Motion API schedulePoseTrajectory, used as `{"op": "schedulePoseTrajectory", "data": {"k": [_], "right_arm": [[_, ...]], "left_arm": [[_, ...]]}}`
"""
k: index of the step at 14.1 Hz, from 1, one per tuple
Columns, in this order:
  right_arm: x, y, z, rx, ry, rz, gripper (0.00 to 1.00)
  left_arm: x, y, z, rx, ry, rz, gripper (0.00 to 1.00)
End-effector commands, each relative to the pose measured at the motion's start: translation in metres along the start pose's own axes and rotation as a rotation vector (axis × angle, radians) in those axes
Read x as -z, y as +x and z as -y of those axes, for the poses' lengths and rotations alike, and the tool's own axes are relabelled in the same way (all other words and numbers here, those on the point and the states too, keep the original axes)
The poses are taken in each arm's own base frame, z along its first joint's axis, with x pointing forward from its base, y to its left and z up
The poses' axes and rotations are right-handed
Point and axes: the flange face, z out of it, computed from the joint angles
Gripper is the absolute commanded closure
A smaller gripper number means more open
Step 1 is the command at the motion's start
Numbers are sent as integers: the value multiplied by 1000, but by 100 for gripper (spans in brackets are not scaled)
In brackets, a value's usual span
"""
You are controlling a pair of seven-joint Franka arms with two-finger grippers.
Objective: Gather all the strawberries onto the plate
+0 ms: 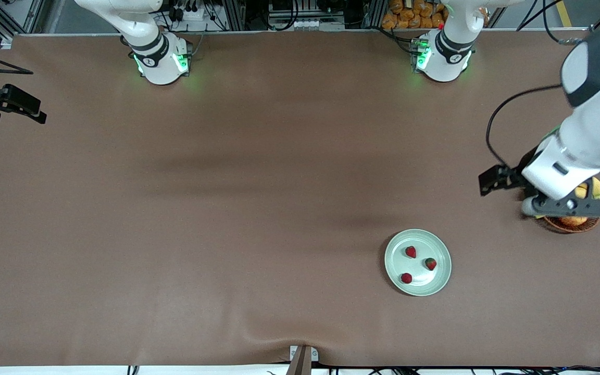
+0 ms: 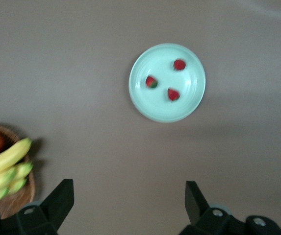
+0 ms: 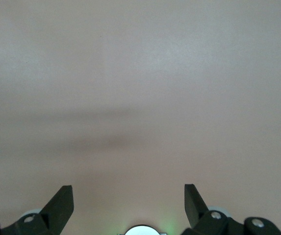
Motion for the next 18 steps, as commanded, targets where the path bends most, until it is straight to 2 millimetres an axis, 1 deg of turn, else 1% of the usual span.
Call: {"op": "schedulePoseTrajectory", "data": {"k": [1,2,3,4,5,6,9,10,14,15,16,17,18], "right_arm": [[5,0,-3,-25,7,-10,0],[5,0,-5,-31,9,-10,0],[5,0,-5,-34,11,-12,0],[5,0,-5,-42,17,-12,0],[6,0,-5,-51,17,-13,0],[6,0,-4,-54,17,-15,0],[6,0,-2,-53,17,-13,0],[5,0,-1,-53,17,-11,0],[5,0,-1,-51,16,-11,0],[5,0,-1,-51,15,-11,0],[5,0,-1,-50,15,-11,0],[5,0,-1,-51,15,-11,0],[4,1,-1,-51,15,-8,0]], "left_arm": [[34,-34,-1,3,12,15,0],[42,-42,2,7,12,22,0],[55,-50,10,24,8,13,0],[64,-59,6,17,8,20,0],[73,-71,6,17,11,36,0],[75,-80,5,14,15,47,0],[62,-92,5,12,13,43,0],[60,-90,5,15,11,23,0],[59,-68,35,66,13,-32,0],[58,-64,47,77,17,-33,0],[62,-63,66,77,18,-41,0],[63,-63,80,54,16,-43,0],[64,-64,84,48,16,-45,0]]}}
